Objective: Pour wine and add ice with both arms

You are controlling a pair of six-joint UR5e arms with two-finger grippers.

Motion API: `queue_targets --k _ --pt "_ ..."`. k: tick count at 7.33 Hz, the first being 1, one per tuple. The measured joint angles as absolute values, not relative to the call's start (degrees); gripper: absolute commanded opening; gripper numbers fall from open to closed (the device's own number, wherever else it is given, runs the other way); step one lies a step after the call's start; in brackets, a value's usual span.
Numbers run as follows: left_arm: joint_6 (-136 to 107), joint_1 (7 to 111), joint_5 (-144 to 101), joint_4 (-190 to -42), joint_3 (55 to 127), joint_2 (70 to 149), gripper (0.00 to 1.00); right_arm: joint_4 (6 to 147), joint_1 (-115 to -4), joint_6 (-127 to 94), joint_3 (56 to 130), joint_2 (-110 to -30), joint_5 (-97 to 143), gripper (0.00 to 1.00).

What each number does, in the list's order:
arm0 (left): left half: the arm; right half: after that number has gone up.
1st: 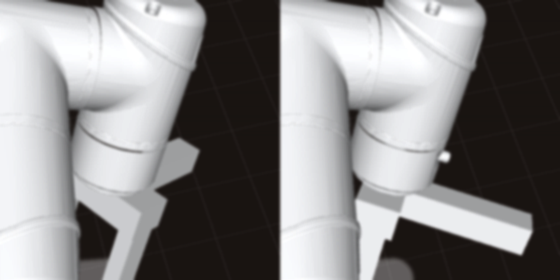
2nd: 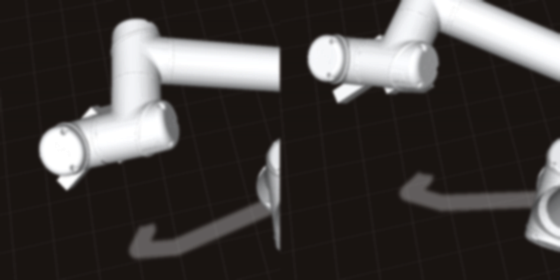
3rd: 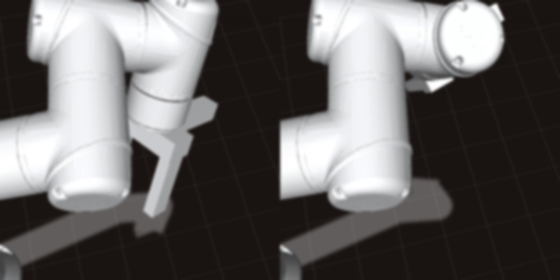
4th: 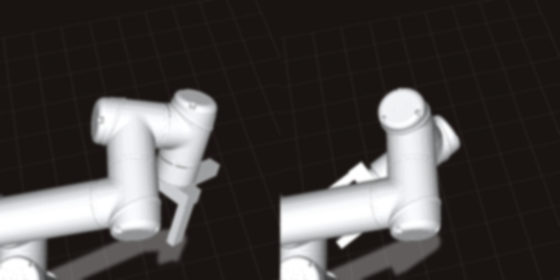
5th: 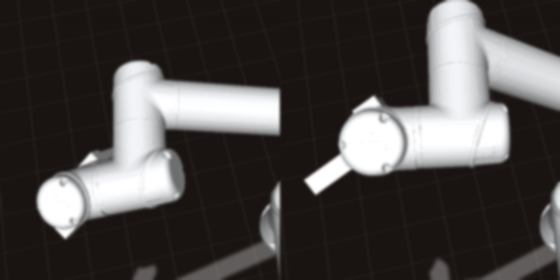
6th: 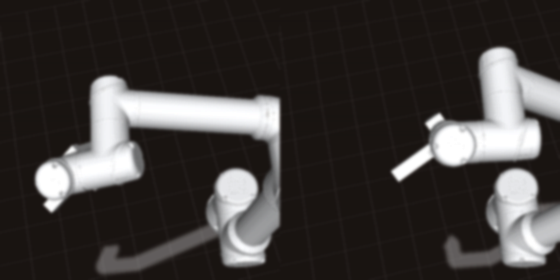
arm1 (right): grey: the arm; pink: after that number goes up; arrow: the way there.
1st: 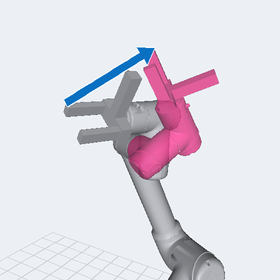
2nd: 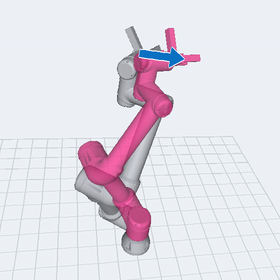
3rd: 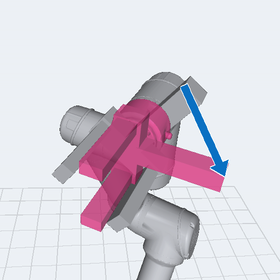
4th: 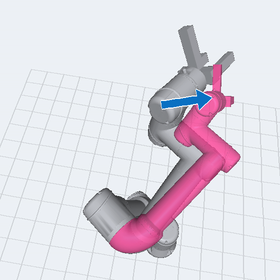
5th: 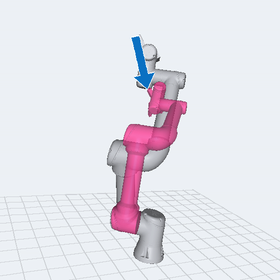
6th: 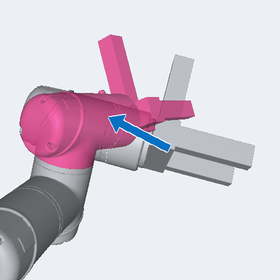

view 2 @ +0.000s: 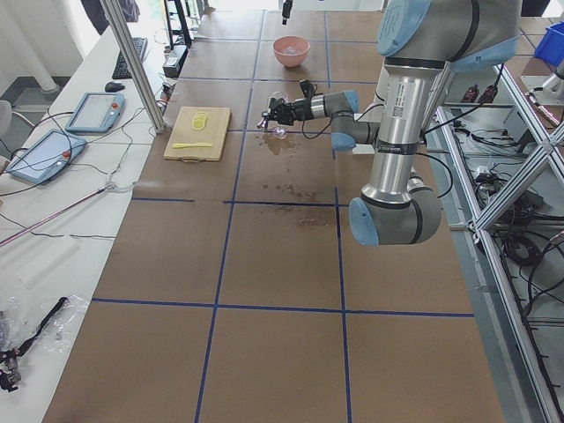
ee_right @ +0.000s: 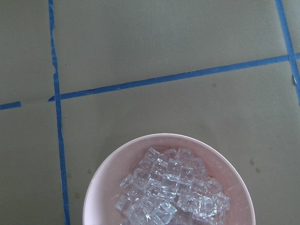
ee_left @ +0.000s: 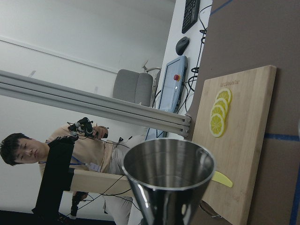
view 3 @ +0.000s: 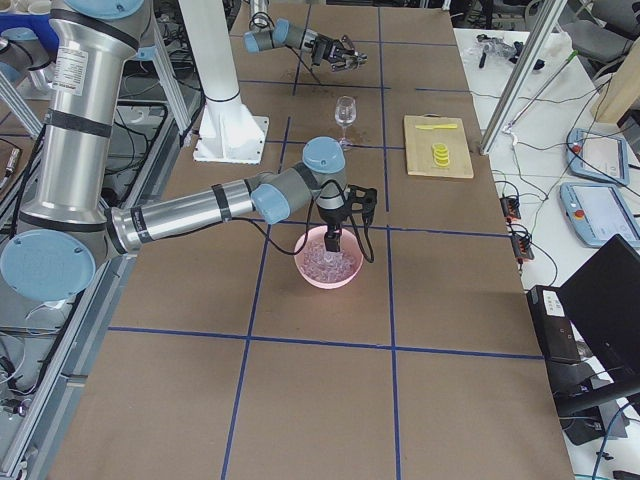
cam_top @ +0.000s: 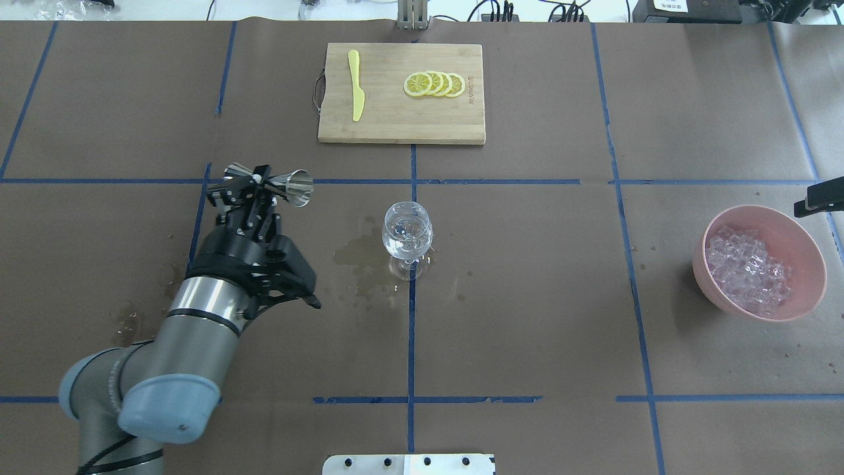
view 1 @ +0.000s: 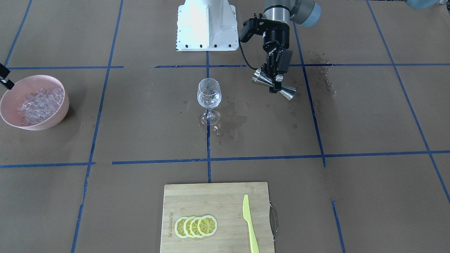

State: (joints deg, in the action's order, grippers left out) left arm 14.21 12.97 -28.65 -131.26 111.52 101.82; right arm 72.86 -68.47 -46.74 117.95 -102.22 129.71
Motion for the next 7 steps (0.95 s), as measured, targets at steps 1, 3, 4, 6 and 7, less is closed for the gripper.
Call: queue_targets --k 1,3,4,6,7 --pt "14.46 13.04 -28.65 -139.92 111.41 95.02 0.00 72.86 -68.46 -46.70 117.95 -102.22 129.67 1.00" --pt "14.69 13.12 -28.55 -156.86 110.39 82.34 0.00 72.81 -68.47 -46.67 117.95 -102.22 129.62 1.00" --pt "14.27 13.13 -28.17 -162.07 109.14 79.58 0.00 72.79 -68.47 -46.65 117.95 -102.22 129.56 1.00" --pt "5.89 13.00 -26.53 -167.23 105.87 78.35 0.00 72.78 -68.47 -46.58 117.95 -102.22 129.53 1.00" --pt "-2.56 12.86 -26.51 -167.94 105.12 78.34 0.00 72.77 -68.47 -46.53 117.93 -102.21 129.54 1.00"
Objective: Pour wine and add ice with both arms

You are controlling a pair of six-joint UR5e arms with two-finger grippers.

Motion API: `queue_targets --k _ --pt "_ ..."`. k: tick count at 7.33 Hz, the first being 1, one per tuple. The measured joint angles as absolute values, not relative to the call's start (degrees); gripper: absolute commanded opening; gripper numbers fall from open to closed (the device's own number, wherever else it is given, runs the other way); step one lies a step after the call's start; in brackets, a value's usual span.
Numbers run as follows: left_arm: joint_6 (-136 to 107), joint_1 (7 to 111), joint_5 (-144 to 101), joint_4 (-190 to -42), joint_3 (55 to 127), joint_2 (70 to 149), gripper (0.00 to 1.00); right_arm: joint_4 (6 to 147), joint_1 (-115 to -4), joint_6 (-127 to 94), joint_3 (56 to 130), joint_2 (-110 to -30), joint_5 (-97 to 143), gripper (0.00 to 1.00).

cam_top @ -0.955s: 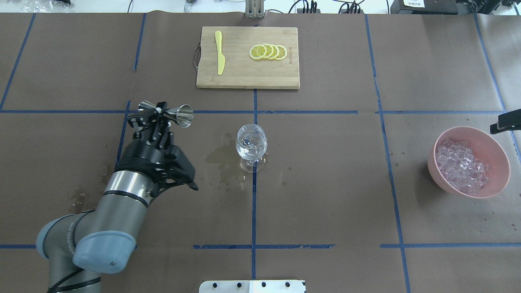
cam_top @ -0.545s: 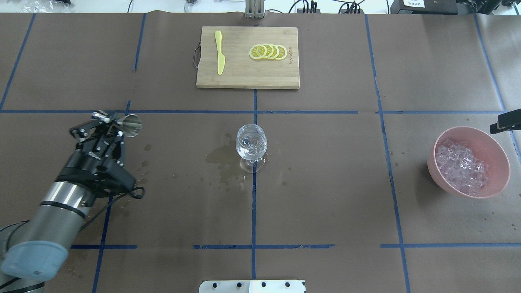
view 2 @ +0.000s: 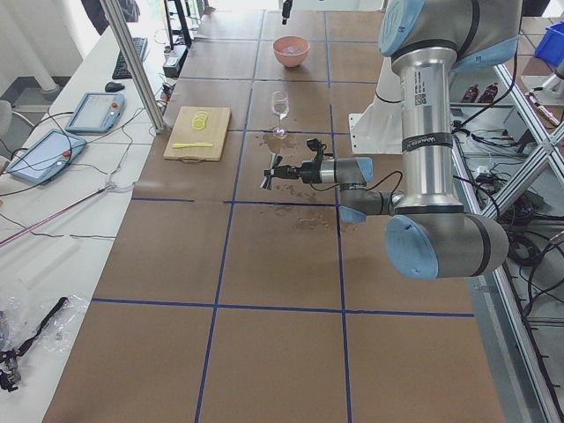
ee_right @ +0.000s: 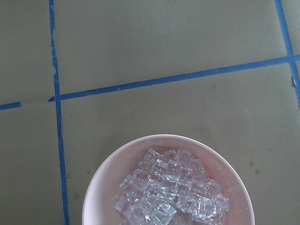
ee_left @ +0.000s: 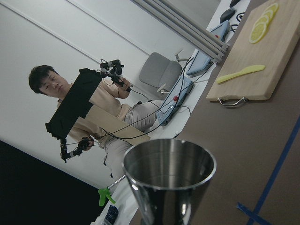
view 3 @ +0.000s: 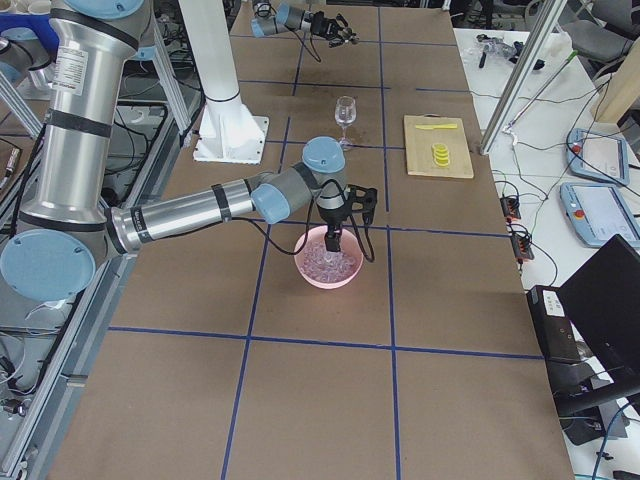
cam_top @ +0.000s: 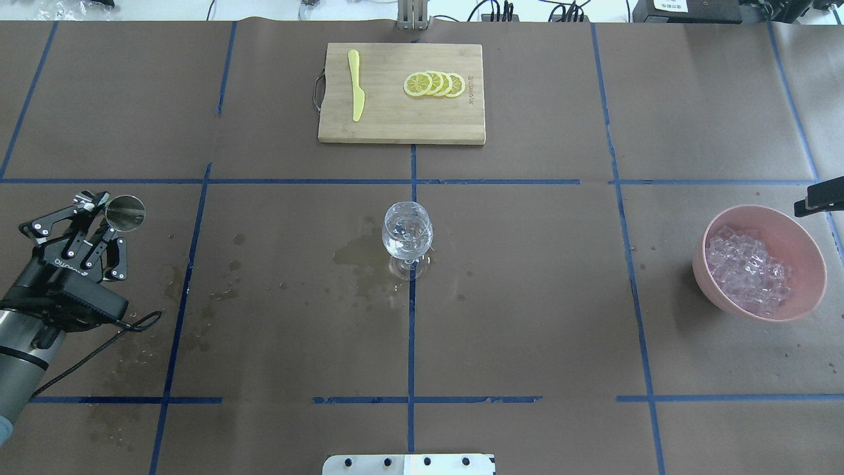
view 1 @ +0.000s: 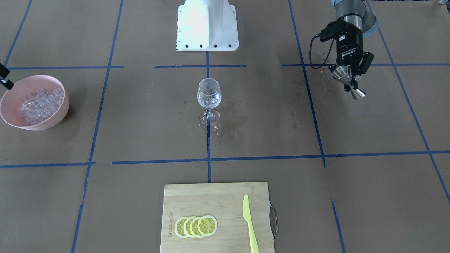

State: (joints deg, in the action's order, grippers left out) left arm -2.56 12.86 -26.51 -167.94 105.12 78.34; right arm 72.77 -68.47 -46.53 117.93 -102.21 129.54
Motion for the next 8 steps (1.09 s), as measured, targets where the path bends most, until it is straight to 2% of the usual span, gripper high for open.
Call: queue_targets --k 4,8 --pt "-39.51 12.58 -31.73 -168.28 104.77 78.45 0.00 72.79 -68.44 -46.22 117.81 -102.24 129.39 1.00" --pt "-53.87 12.81 -34.01 -168.38 105.27 78.21 0.00 71.92 -67.35 -46.31 117.47 -102.63 128.23 1.00"
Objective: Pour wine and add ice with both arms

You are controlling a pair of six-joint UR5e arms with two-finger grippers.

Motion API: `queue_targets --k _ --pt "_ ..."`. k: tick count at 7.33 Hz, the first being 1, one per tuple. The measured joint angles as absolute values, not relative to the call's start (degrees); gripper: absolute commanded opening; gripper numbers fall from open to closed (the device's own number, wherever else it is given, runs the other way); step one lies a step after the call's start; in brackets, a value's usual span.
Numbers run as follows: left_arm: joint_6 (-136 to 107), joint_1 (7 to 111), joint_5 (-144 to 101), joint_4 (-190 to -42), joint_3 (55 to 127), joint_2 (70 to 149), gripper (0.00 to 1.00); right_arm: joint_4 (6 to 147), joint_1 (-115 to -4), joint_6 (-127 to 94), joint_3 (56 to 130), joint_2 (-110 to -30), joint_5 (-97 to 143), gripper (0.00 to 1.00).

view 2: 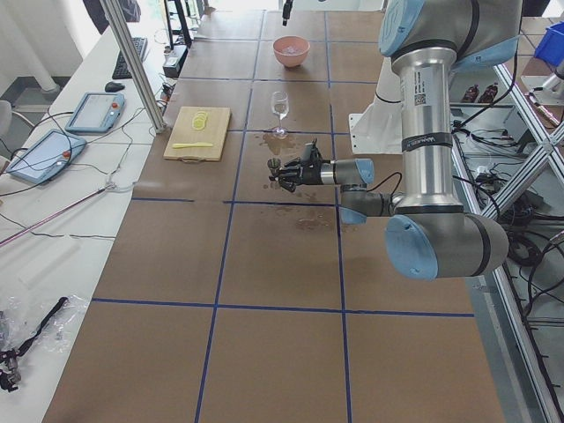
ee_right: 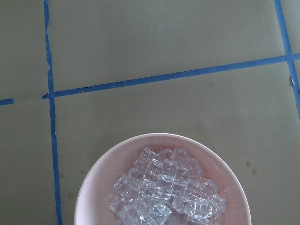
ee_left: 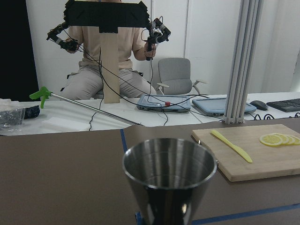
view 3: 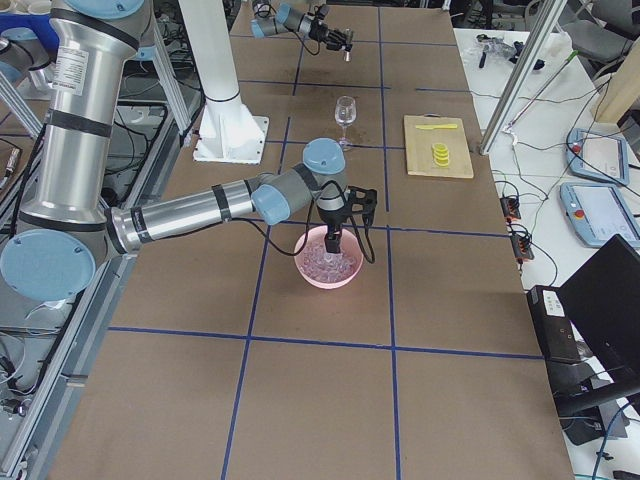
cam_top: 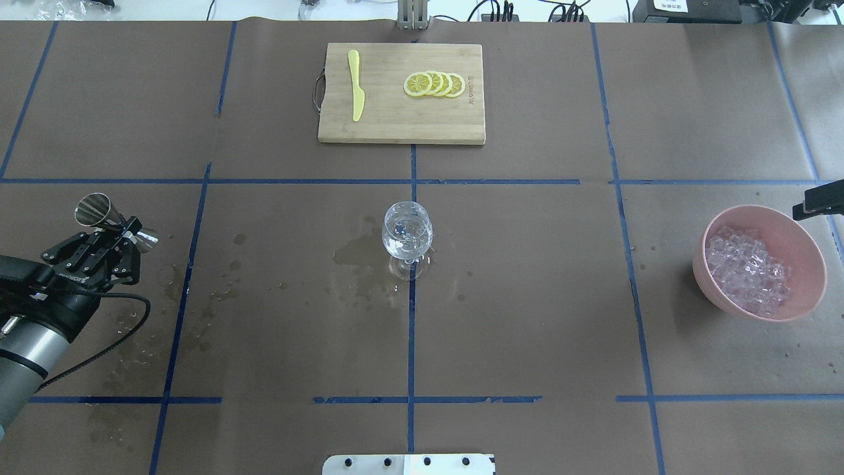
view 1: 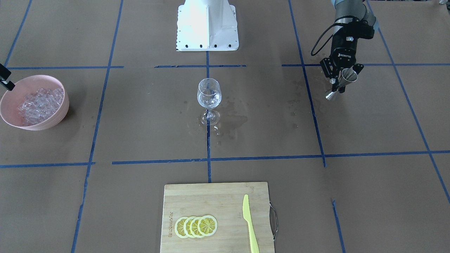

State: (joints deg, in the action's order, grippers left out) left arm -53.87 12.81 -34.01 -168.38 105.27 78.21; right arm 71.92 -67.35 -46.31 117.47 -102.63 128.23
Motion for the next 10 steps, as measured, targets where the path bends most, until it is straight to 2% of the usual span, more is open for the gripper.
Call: queue_targets --k 6,10 --pt "-57.05 13.02 -31.00 -168.40 104.55 78.13 0.00 62.71 -54.31 -52.45 116.19 -106.66 116.94 0.98" --pt "-57.13 13.01 -30.98 -168.36 103.97 78.16 0.00 62.84 -50.80 -43.44 114.99 -105.93 116.01 0.94"
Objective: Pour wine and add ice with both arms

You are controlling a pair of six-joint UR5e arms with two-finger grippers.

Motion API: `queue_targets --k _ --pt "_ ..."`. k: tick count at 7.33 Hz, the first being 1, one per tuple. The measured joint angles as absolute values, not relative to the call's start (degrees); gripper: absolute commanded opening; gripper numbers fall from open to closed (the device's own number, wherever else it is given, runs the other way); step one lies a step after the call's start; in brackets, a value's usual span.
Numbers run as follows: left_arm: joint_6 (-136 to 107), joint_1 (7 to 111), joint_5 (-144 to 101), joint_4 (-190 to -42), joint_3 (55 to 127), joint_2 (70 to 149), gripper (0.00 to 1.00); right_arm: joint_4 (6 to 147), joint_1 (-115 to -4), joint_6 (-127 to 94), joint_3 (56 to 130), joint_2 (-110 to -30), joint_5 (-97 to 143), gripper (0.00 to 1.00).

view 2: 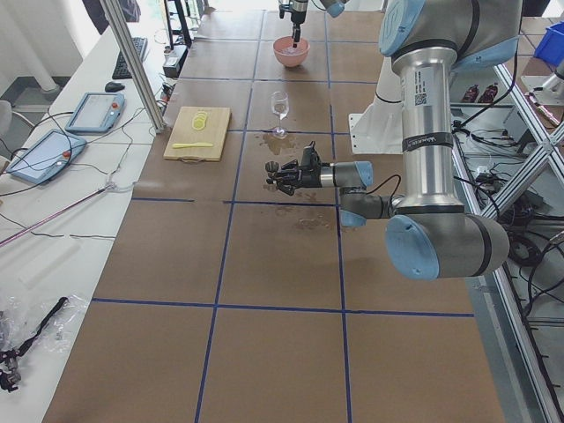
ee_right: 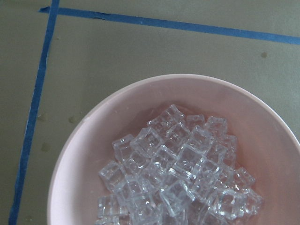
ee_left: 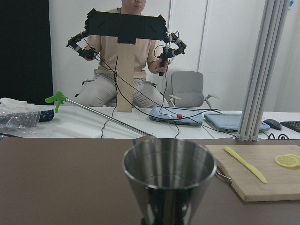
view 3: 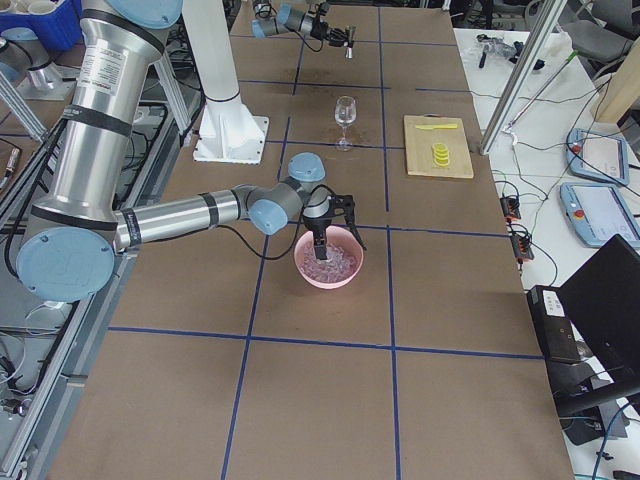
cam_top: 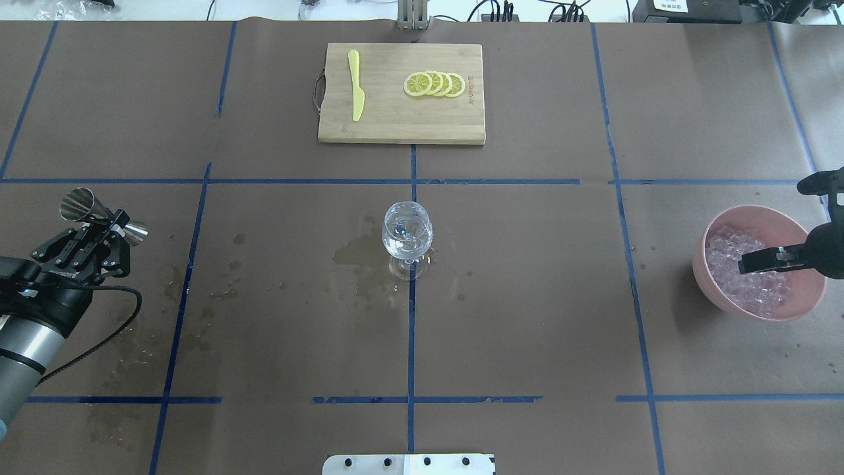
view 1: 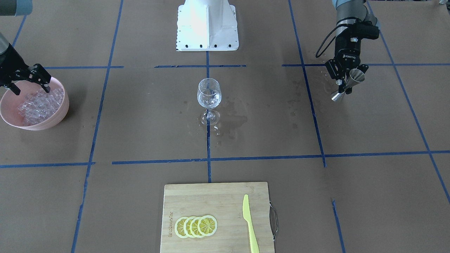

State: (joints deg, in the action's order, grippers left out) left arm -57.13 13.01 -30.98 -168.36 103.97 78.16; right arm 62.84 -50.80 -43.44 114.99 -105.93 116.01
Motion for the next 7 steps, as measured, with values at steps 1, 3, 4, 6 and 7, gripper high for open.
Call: queue_targets --k 1,3,4,6,7 --pt "-57.13 13.01 -31.00 -168.36 103.93 78.19 0.00 62.99 -50.72 -39.44 114.27 -105.68 116.04 0.92" --pt "-57.13 12.98 -31.02 -168.34 103.74 78.22 0.00 63.27 -50.52 -33.56 112.41 -104.41 116.39 0.78" --pt "-57.13 12.95 -31.03 -168.37 103.56 78.22 0.00 63.60 -50.51 -31.47 111.83 -103.83 116.62 0.73" --pt "-57.13 12.92 -31.03 -168.42 103.19 78.28 0.00 65.47 -51.30 -27.74 111.56 -103.05 117.59 0.66" --pt "-57.15 12.89 -31.03 -168.45 103.08 78.30 0.00 66.39 -51.88 -26.50 111.49 -102.66 118.20 0.66"
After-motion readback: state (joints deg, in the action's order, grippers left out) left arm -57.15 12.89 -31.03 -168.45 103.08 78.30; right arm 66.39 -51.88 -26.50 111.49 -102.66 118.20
